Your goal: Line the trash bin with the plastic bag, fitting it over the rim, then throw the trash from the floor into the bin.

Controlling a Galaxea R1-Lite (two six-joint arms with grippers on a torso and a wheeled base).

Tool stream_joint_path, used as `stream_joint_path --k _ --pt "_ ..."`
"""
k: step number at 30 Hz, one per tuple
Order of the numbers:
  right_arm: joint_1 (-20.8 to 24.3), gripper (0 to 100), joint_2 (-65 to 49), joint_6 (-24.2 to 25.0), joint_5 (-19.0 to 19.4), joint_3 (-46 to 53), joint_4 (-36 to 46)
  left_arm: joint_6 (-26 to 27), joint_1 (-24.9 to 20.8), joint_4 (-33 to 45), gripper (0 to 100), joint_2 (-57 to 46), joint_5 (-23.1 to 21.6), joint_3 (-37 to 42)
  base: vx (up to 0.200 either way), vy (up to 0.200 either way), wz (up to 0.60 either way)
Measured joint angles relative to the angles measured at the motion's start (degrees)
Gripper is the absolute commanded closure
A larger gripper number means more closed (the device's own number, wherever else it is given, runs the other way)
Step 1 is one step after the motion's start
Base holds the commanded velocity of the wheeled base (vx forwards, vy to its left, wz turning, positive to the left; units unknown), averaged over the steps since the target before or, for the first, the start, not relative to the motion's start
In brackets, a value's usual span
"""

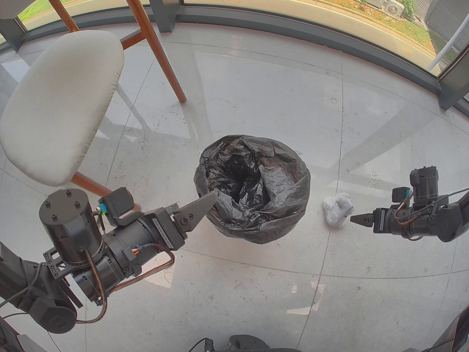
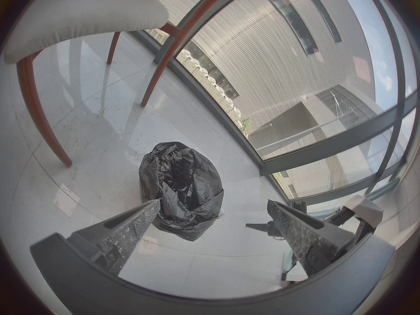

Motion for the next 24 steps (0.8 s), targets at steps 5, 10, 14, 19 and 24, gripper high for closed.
stream_joint_path --k 5,10,14,19,24 --pt "0.11 0 5.9 -0.71 -1.95 -6.69 -1.05 2.05 4.24 0.11 0 -0.95 -3.44 -0.67 0.0 0.0 0.0" --pt "0.68 0 9.98 -0.87 -2.79 -11.19 -1.34 2.73 7.14 0.27 0 -1.28 -4.18 -1.61 0.0 0.0 0.0" --pt "1.05 0 12.63 -0.9 -2.9 -12.19 -1.82 2.77 8.27 0.18 0 -1.33 -4.24 -1.99 0.0 0.0 0.0" --pt "1.1 0 15.68 -1.12 -2.96 -14.6 -2.17 2.57 8.81 -0.02 0 -1.33 -5.23 -2.35 0.0 -0.12 0.0" --pt "1.13 0 18.25 -1.21 -2.96 -18.05 -2.24 2.46 9.84 -0.06 0 -1.35 -5.74 -2.57 0.0 -0.2 0.0"
